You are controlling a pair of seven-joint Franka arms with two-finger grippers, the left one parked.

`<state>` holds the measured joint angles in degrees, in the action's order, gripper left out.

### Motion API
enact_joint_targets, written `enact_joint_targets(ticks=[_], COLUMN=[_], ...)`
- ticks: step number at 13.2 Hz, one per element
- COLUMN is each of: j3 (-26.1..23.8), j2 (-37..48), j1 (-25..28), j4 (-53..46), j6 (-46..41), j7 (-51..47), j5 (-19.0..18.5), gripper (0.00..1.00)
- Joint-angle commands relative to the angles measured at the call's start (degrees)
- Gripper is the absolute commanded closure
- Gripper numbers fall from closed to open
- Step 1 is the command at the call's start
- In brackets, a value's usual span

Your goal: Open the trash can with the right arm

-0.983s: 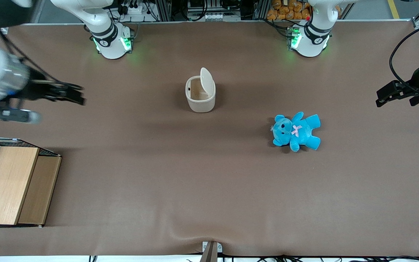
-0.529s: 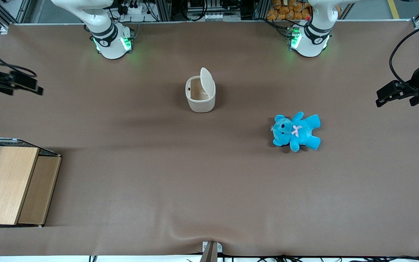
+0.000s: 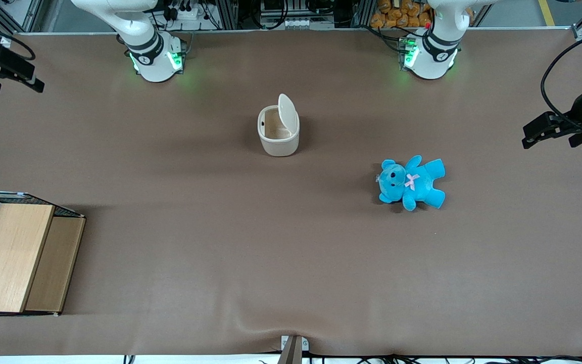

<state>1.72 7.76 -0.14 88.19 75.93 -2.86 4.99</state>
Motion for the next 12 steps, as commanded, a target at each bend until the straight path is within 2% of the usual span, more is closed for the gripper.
enact_joint_targets(ticks=[1, 3, 12], j3=[0.64, 2.05, 1.97], j2=[2.44, 2.08, 0.85], j1=[-0.48, -0.48, -0.04], j4=[4.01, 4.01, 3.57], j6=[2.03, 2.73, 2.29], j7=[1.01, 3.02, 3.57], j5=[-1.56, -2.0, -3.32], gripper=[0.0, 0.0, 0.0])
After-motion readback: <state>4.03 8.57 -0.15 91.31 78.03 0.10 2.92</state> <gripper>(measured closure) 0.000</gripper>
